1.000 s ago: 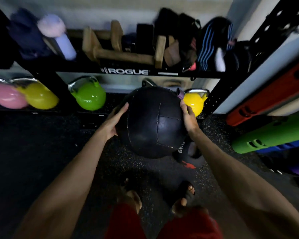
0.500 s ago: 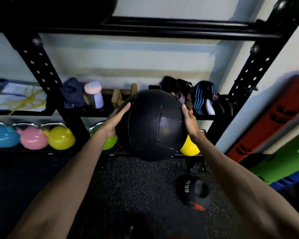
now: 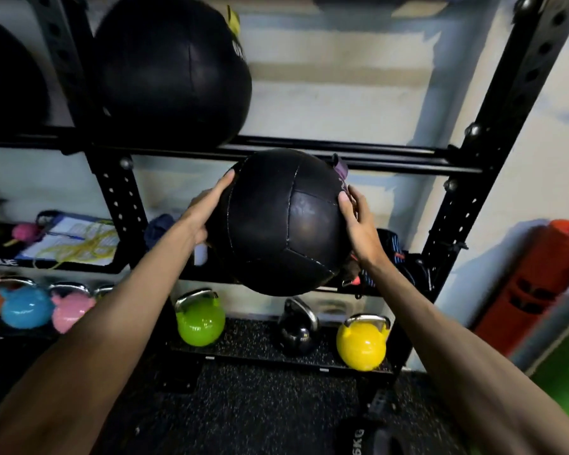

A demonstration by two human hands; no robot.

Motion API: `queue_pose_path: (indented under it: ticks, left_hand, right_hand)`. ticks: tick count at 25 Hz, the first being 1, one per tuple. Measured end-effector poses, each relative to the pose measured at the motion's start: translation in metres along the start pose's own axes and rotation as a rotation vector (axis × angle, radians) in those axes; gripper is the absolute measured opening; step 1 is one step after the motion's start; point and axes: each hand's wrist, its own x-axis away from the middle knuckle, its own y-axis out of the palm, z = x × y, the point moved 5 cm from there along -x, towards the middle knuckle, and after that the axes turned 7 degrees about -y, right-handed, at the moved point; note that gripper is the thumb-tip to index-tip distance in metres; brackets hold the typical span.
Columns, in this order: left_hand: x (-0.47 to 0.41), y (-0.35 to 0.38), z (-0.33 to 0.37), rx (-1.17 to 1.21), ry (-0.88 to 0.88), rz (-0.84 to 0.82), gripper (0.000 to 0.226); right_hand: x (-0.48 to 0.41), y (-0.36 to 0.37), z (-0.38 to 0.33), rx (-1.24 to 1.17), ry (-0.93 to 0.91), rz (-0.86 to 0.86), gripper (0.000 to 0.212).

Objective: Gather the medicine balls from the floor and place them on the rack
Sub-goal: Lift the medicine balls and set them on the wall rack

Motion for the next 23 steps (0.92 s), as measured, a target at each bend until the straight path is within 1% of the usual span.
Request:
queue_pose_path:
  ticks: [2, 5, 6, 7, 9, 11, 13, 15, 17, 19, 21, 23]
  left_hand:
    - [0.008, 0.002, 0.036, -0.013, 0.048, -0.001, 0.086]
    - [0.01, 0.003, 0.086, 0.006, 0.122, -0.019, 0.067]
    - [0.007, 0.001, 0.099, 0.016, 0.119, 0.002, 0.07]
    - [0.004, -0.001, 0.112, 0.03, 0.116, 0.008, 0.078]
    - [-0.006, -0.006, 0.129, 0.048, 0.113, -0.001, 0.091]
    - [-0.012, -0.008, 0.136, 0.046, 0.114, -0.037, 0.089]
    - [-0.016, -0.008, 0.141, 0.05, 0.131, -0.075, 0.085]
    - [-0.021, -0.009, 0.15, 0.065, 0.169, -0.09, 0.09]
    - [-0.021, -0.008, 0.163, 0.106, 0.21, -0.065, 0.093]
    - [-0.019, -0.003, 0.174, 0.135, 0.256, -0.029, 0.081]
    - [-0.021, 0.004, 0.181, 0.173, 0.313, -0.011, 0.059]
    - [-0.024, 0.014, 0.185, 0.223, 0.397, 0.013, 0.038]
  right_hand:
    - [-0.014, 0.002, -0.023, -0.035, -0.079, 0.043, 0.055]
    - [-0.033, 0.007, -0.051, -0.01, -0.159, 0.099, 0.061]
    - [-0.039, 0.008, -0.057, -0.008, -0.182, 0.116, 0.064]
    - [-0.044, 0.009, -0.063, -0.009, -0.204, 0.129, 0.064]
    - [-0.052, 0.01, -0.073, -0.01, -0.237, 0.134, 0.061]
    - [-0.056, 0.011, -0.082, -0.005, -0.256, 0.145, 0.057]
    - [-0.064, 0.01, -0.093, 0.021, -0.301, 0.182, 0.059]
    - [-0.076, 0.01, -0.104, 0.037, -0.351, 0.211, 0.061]
    - [-0.089, 0.008, -0.117, 0.062, -0.404, 0.223, 0.058]
    - [-0.105, 0.003, -0.124, 0.073, -0.443, 0.234, 0.056]
    - [-0.122, -0.004, -0.125, 0.086, -0.47, 0.255, 0.054]
    - [-0.14, -0.009, -0.12, 0.084, -0.449, 0.254, 0.053]
